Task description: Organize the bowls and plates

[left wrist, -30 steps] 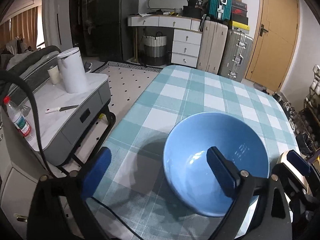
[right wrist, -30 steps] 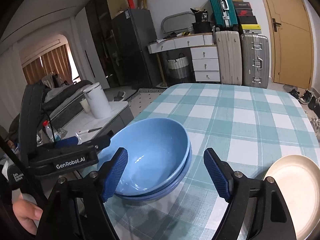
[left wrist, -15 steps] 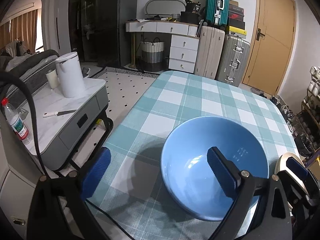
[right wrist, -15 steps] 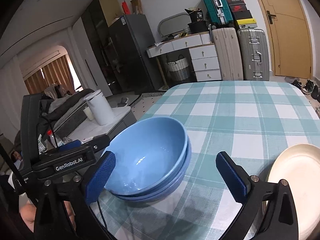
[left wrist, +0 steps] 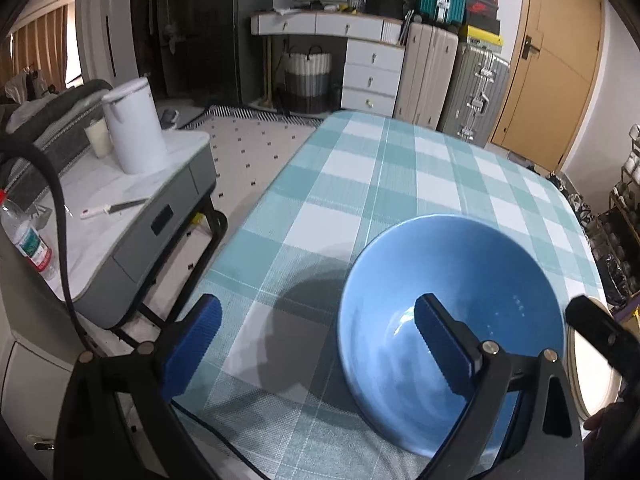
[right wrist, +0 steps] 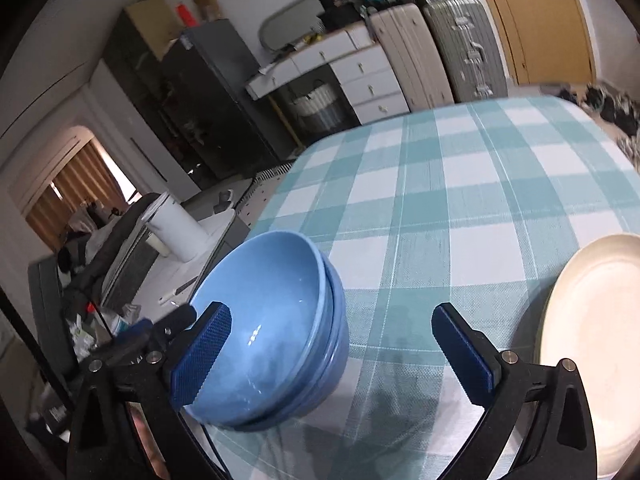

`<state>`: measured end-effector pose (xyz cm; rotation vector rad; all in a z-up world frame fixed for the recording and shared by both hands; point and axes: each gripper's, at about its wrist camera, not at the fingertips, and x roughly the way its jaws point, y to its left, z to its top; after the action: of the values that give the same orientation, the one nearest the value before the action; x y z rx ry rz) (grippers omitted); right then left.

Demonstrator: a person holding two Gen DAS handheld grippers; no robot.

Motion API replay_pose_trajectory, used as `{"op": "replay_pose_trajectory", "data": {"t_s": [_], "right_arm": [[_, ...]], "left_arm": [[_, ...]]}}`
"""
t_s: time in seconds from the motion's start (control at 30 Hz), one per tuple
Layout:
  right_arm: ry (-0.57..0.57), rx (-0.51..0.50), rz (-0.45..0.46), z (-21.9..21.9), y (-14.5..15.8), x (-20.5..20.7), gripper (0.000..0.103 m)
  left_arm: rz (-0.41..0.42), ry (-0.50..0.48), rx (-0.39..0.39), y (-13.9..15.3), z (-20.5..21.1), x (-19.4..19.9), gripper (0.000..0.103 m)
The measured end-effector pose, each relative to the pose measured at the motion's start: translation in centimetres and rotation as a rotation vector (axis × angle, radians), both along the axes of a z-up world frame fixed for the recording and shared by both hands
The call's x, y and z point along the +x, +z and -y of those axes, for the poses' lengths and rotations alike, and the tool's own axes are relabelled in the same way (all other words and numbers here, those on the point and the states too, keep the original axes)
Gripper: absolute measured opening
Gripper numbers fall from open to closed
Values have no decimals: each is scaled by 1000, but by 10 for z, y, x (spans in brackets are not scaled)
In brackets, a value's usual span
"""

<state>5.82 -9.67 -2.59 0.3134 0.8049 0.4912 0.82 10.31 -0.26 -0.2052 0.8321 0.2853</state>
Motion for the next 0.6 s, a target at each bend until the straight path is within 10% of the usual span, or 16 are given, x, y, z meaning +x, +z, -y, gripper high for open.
{"op": "replay_pose_trajectory", "data": {"t_s": [0.6], "right_arm": [[60,-56,-351,-35,-45,59,102]], "left_arm": [[-159,-77,-153,-30,-16,39,98]]}}
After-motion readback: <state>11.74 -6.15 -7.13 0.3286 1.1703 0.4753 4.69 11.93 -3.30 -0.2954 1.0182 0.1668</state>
